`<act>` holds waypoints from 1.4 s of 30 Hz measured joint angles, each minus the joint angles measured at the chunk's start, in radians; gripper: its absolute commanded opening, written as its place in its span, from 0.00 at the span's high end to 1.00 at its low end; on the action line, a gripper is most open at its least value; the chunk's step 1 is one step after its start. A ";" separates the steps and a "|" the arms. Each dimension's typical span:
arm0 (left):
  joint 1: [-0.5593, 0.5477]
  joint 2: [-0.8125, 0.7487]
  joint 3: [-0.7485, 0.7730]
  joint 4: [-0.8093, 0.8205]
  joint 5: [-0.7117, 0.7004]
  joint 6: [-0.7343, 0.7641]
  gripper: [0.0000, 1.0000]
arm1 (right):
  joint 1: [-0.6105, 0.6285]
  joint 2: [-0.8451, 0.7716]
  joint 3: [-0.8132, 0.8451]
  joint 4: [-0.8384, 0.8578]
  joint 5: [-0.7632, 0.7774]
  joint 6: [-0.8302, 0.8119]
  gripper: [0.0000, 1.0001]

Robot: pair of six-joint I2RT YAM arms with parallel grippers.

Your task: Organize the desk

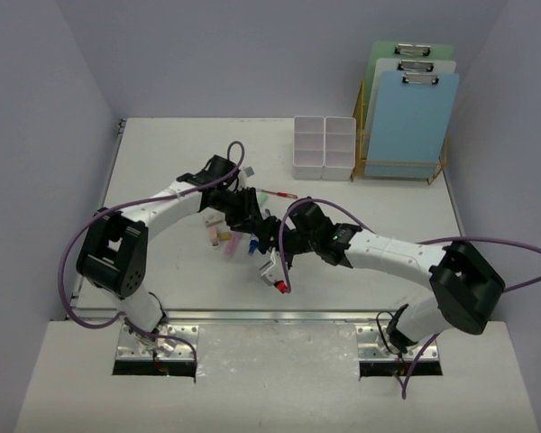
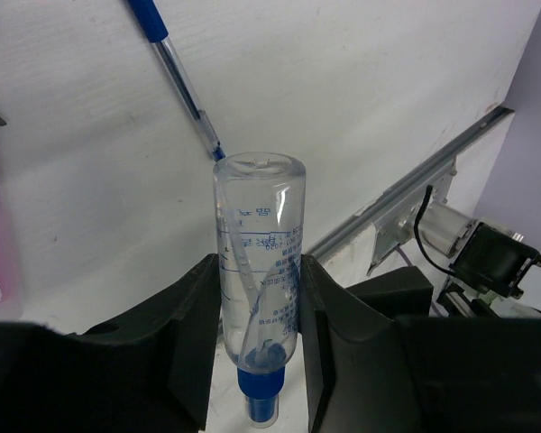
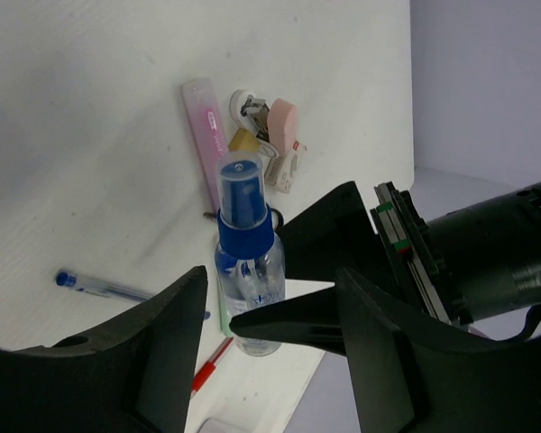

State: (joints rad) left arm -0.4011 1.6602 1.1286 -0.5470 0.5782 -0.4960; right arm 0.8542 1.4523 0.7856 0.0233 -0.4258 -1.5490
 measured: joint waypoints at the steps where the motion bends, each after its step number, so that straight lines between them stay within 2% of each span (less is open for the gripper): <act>1: 0.001 0.000 0.000 0.001 0.005 -0.005 1.00 | 0.003 0.009 0.007 0.000 0.003 -0.002 0.42; 4: 0.002 0.000 0.000 0.004 0.014 -0.014 1.00 | 0.007 0.036 0.023 -0.002 0.007 -0.011 0.45; 8: 0.003 0.000 0.000 0.005 0.021 -0.027 1.00 | 0.007 0.066 0.030 -0.004 0.013 -0.030 0.55; 10: 0.005 0.000 0.000 0.006 0.025 -0.030 1.00 | 0.007 0.083 0.037 -0.008 0.021 -0.035 0.64; 11: 0.008 0.000 0.000 0.008 0.025 -0.032 0.96 | 0.008 0.093 0.043 -0.009 0.025 -0.037 0.76; 13: 0.015 0.000 -0.004 0.016 0.027 -0.033 0.80 | 0.008 0.103 0.058 -0.009 0.029 -0.038 0.89; 14: 0.020 -0.001 -0.005 0.019 0.031 -0.034 0.65 | 0.009 0.105 0.064 -0.010 0.032 -0.037 0.93; 16: 0.027 -0.007 -0.010 0.028 0.038 -0.036 0.26 | 0.011 0.105 0.070 -0.012 0.036 -0.031 1.00; 17: 0.030 -0.013 -0.013 0.030 0.040 -0.037 0.11 | 0.011 0.105 0.072 -0.011 0.038 -0.026 1.00; 18: 0.032 -0.019 -0.016 0.032 0.040 -0.039 0.00 | 0.012 0.105 0.072 -0.011 0.040 -0.022 1.00; 24: 0.072 -0.068 -0.017 0.032 -0.002 -0.032 0.00 | 0.011 0.083 0.071 -0.025 0.064 0.054 1.00; 29: 0.222 -0.088 0.012 0.034 -0.041 -0.025 0.00 | -0.038 -0.007 0.075 -0.021 0.078 0.315 1.00; 34: 0.340 -0.148 0.048 0.058 -0.108 0.011 0.00 | -0.271 0.020 0.236 -0.013 0.120 0.722 1.00; 38: 0.333 -0.256 -0.003 0.121 -0.160 0.045 0.00 | -0.474 0.103 0.404 0.062 0.200 1.036 1.00; 42: 0.329 -0.319 -0.052 0.155 -0.197 0.071 0.00 | -0.560 0.161 0.469 0.130 0.310 1.228 1.00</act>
State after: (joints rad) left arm -0.0719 1.3410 1.0766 -0.3922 0.3816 -0.4250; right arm 0.2939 1.6133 1.2544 0.1532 -0.1163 -0.3205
